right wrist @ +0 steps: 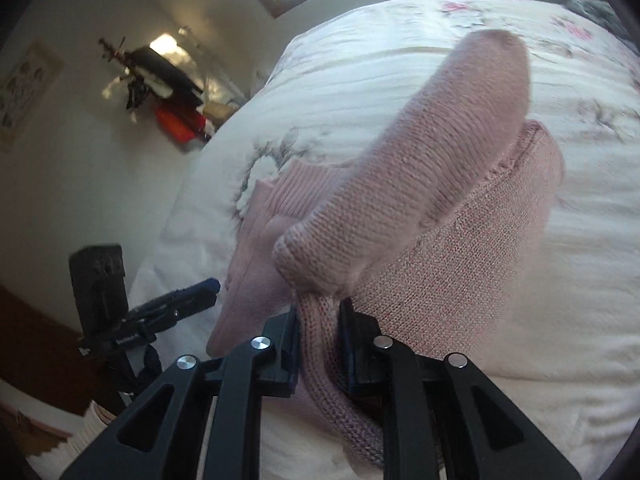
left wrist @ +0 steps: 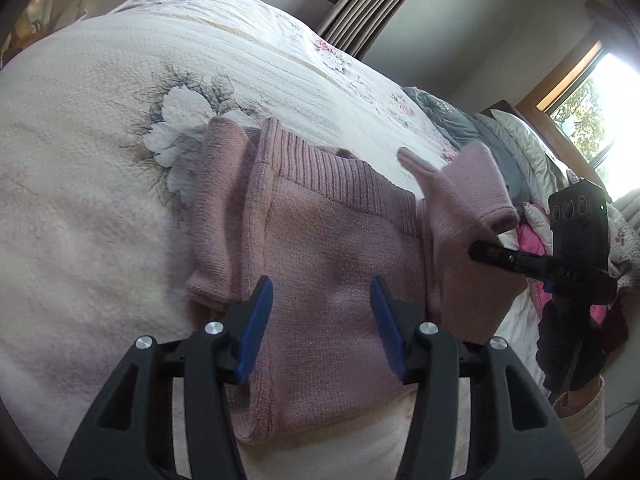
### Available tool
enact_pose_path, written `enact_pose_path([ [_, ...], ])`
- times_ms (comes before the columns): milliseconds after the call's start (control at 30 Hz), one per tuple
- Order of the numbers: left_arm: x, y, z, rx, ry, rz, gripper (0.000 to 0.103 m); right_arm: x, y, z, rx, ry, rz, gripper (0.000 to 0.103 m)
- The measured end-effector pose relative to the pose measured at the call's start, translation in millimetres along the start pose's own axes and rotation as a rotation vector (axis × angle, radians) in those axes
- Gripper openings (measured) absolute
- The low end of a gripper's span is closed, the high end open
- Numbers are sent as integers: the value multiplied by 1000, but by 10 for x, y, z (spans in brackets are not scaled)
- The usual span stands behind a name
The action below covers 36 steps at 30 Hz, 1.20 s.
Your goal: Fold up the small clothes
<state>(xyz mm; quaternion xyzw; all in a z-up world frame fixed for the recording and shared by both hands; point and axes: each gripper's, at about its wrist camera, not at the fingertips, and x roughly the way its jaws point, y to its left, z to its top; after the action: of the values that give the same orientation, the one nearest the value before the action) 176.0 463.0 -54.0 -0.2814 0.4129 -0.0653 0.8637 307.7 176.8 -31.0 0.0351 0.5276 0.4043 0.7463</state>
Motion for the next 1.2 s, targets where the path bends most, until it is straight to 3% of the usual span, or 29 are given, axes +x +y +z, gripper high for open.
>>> enact_pose_path([
  [167, -40, 82, 10, -41, -5, -33, 50, 505, 351, -63, -115, 100, -90, 17],
  [267, -19, 73, 25, -56, -5, -60, 50, 678, 346, -109, -103, 119, -82, 23],
  [333, 21, 46, 39, -67, 3, -83, 50, 713, 281, -158, -76, 122, -36, 38],
  [467, 122, -44, 59, -83, 23, -133, 52, 635, 251, -197, -56, 94, 29, 52],
  [700, 464, -126, 185, -131, 86, -184, 58, 42, 428, -366, -62, 35, 133, 70],
  [800, 684, -139, 214, -168, 138, -228, 60, -103, 452, -508, -60, 31, 202, 70],
  [933, 896, -161, 229, -175, 167, -218, 60, -341, 226, -766, -14, -34, 171, 70],
  [1000, 947, -195, 228, -167, 170, -229, 60, -405, 30, -896, 7, -58, 72, 70],
  [1033, 974, -228, 228, -161, 172, -231, 60, -430, -92, -967, 24, -63, 32, 70],
  [1200, 1161, -330, 251, -155, 196, -241, 60, -399, -715, -1331, 177, -48, -6, 70],
])
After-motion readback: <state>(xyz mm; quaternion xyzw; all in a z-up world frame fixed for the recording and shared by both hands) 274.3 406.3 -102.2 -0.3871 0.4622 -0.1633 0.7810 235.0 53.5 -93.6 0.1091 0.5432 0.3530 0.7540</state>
